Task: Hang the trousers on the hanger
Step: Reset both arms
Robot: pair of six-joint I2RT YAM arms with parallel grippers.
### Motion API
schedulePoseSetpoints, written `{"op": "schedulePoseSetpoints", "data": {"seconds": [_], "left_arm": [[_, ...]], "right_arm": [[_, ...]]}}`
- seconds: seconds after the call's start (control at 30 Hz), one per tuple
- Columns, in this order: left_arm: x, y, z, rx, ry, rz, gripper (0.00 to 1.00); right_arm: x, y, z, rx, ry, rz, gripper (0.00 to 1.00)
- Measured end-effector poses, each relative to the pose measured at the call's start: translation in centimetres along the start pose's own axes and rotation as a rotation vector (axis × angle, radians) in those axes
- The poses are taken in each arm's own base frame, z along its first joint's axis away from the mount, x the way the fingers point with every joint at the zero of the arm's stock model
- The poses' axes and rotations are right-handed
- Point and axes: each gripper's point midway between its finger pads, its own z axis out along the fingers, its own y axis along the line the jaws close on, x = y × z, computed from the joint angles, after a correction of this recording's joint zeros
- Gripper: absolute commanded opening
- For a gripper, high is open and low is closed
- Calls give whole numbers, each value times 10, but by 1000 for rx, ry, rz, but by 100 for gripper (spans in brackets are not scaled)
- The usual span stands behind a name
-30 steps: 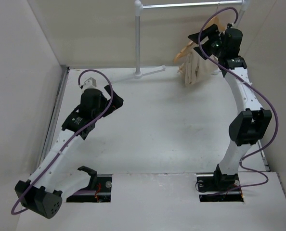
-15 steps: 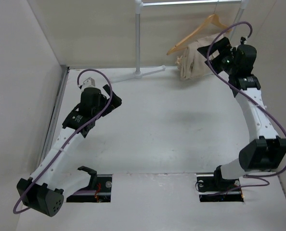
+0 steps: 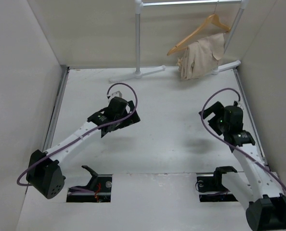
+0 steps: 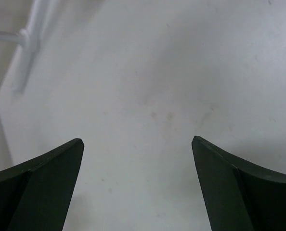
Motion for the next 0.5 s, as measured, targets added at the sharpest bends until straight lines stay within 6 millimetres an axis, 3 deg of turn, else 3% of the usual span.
{"op": "schedulePoseSetpoints", "data": {"seconds": [0.13,0.33,0.5], "left_arm": [[22,-14,15,13,50,40,100],[48,-34,30,49,98,87,100],[57,-41,34,67,113,103,100]], "right_arm": [[40,-29,-14,68,53,-37,100],[37,-34,-25,80,5,-22,100],[42,-43,-24,104,11,-24,100]]}}
